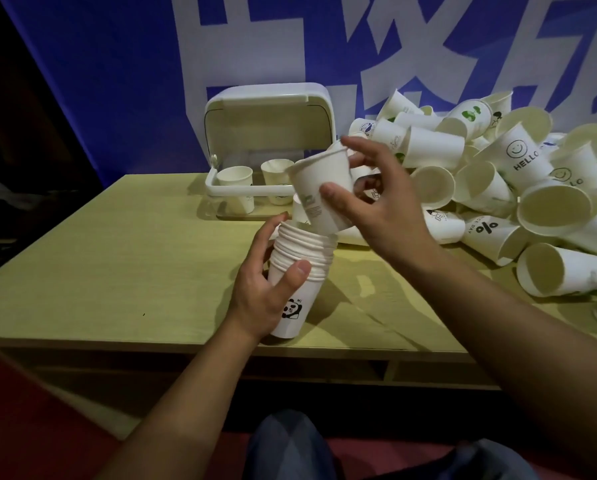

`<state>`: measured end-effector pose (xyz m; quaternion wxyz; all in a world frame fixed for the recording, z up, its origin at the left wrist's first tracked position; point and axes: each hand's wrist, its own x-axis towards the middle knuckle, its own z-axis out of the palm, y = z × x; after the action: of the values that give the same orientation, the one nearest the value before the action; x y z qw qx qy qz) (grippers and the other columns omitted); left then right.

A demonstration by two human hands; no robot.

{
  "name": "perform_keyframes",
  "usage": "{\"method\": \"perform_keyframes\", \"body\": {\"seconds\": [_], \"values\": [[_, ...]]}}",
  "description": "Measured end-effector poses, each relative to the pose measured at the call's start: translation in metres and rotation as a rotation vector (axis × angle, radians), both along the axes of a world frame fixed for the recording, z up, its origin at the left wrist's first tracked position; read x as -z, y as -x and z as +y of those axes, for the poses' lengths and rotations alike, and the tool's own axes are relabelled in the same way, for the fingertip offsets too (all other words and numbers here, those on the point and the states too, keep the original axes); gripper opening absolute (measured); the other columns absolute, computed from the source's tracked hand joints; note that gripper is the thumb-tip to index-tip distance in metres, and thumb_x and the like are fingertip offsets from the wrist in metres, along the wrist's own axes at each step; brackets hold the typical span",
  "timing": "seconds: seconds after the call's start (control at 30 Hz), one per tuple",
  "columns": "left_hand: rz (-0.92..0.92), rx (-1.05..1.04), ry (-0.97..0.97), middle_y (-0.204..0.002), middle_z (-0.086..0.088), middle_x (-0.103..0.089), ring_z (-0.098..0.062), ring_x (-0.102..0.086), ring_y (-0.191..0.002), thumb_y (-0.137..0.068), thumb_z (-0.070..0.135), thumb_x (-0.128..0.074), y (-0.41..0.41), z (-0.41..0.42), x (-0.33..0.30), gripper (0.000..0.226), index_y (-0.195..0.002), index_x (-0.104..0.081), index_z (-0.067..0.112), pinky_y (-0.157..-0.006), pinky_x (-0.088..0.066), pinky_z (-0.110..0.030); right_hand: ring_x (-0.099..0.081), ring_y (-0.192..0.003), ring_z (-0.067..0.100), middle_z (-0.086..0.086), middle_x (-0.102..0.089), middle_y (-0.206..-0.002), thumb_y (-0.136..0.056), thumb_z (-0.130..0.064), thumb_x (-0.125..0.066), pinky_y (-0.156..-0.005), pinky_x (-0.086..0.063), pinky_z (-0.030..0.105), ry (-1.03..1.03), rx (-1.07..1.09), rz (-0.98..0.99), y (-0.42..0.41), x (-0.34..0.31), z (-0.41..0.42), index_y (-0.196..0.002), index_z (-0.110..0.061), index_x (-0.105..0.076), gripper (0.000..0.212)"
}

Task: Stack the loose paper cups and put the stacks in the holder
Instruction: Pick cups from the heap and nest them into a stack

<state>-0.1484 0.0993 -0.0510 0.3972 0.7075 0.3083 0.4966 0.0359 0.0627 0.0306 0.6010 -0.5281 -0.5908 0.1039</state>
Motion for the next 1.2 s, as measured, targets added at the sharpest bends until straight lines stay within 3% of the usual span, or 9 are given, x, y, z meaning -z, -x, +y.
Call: {"method": "perform_keyframes", "body": {"seconds": [0.1,0.23,0.37,0.47,0.63,0.83,0.93,1.1,1.2], "values": [[0.014,-0.012,-0.022,-0.129,0.006,-0.065,-0.012,-0.066,-0.114,-0.075,0.059,-0.065,0.001,-0.003,0.001,0.064,-0.131,-0.037,0.072,-0.094,-0.056,-0.04,-0.055,-0.088,0.006,-0.009,-0.053,-0.119,-0.084,-0.037,-0.075,-0.07,-0.052,0.014,0.015,-0.014,-0.011,0.018,0.006,0.004,-0.136,-0.036,-0.049,0.058],[0.007,-0.094,-0.021,-0.125,0.011,-0.065,-0.005,-0.067,-0.107,-0.075,0.063,-0.061,0.006,-0.002,0.003,0.073,-0.136,-0.023,0.074,-0.085,-0.057,-0.032,-0.055,-0.085,0.009,-0.011,-0.055,-0.116,-0.088,-0.034,-0.072,-0.076,-0.053,0.022,0.048,-0.082,0.014,0.033,0.021,0.01,-0.13,-0.037,-0.056,0.045],[-0.135,-0.222,-0.037,-0.123,0.015,-0.062,0.002,-0.067,-0.104,-0.077,0.058,-0.059,0.021,0.003,0.006,0.076,-0.144,-0.023,0.055,-0.08,-0.054,-0.018,-0.053,-0.101,0.005,-0.009,-0.052,-0.124,-0.096,-0.03,-0.062,-0.081,-0.046,0.019,0.151,-0.153,-0.107,0.042,0.039,0.012,-0.123,-0.036,-0.067,0.027],[-0.188,-0.263,-0.017,-0.127,0.022,-0.059,0.001,-0.064,-0.111,-0.076,0.059,-0.058,0.029,0.004,0.005,0.069,-0.139,-0.03,0.056,-0.084,-0.054,-0.017,-0.05,-0.118,0.009,-0.005,-0.052,-0.131,-0.095,-0.029,-0.062,-0.094,-0.045,0.029,0.149,-0.156,-0.295,0.045,0.042,0.016,-0.131,-0.039,-0.06,0.037],[-0.287,-0.295,0.044,-0.101,0.03,-0.069,-0.001,-0.071,-0.085,-0.073,0.058,-0.058,0.032,0.006,0.008,0.066,-0.135,-0.036,0.048,-0.064,-0.054,-0.017,-0.046,-0.125,0.016,-0.005,-0.051,-0.137,-0.093,-0.028,-0.064,-0.103,-0.04,0.033,0.225,-0.076,-0.576,0.042,0.038,0.032,-0.141,-0.039,-0.05,0.051],[-0.34,-0.32,0.095,-0.111,-0.003,-0.069,-0.019,-0.072,-0.085,-0.073,0.061,-0.059,0.036,0.007,0.009,0.06,-0.129,-0.039,0.056,-0.064,-0.057,-0.028,-0.04,-0.136,0.023,-0.006,-0.04,-0.152,-0.09,-0.037,-0.065,-0.104,-0.033,0.05,0.492,0.008,-0.94,0.04,0.037,0.046,-0.151,-0.044,-0.025,0.074],[-0.341,-0.308,0.091,-0.111,0.0,-0.068,-0.015,-0.072,-0.084,-0.073,0.06,-0.058,0.037,0.008,0.011,0.06,-0.13,-0.04,0.054,-0.064,-0.057,-0.026,-0.042,-0.128,0.027,-0.001,-0.044,-0.148,-0.09,-0.04,-0.064,-0.103,-0.03,0.051,0.536,0.058,-1.042,0.043,0.037,0.048,-0.152,-0.043,-0.019,0.077],[-0.339,-0.31,0.089,-0.108,0.004,-0.069,-0.014,-0.072,-0.083,-0.073,0.061,-0.058,0.037,0.006,0.011,0.062,-0.131,-0.039,0.054,-0.064,-0.057,-0.027,-0.043,-0.124,0.03,0.006,-0.042,-0.138,-0.085,-0.05,-0.069,-0.102,-0.036,0.047,0.603,0.059,-1.022,0.037,0.038,0.043,-0.146,-0.043,-0.033,0.071],[-0.3,-0.292,0.039,-0.103,0.02,-0.071,-0.004,-0.071,-0.085,-0.074,0.059,-0.056,0.035,0.005,0.011,0.068,-0.138,-0.037,0.044,-0.064,-0.055,-0.019,-0.051,-0.117,0.025,0.003,-0.044,-0.13,-0.079,-0.049,-0.076,-0.094,-0.047,0.037,0.608,-0.039,-0.757,0.025,0.036,0.032,-0.141,-0.04,-0.041,0.072]]}}
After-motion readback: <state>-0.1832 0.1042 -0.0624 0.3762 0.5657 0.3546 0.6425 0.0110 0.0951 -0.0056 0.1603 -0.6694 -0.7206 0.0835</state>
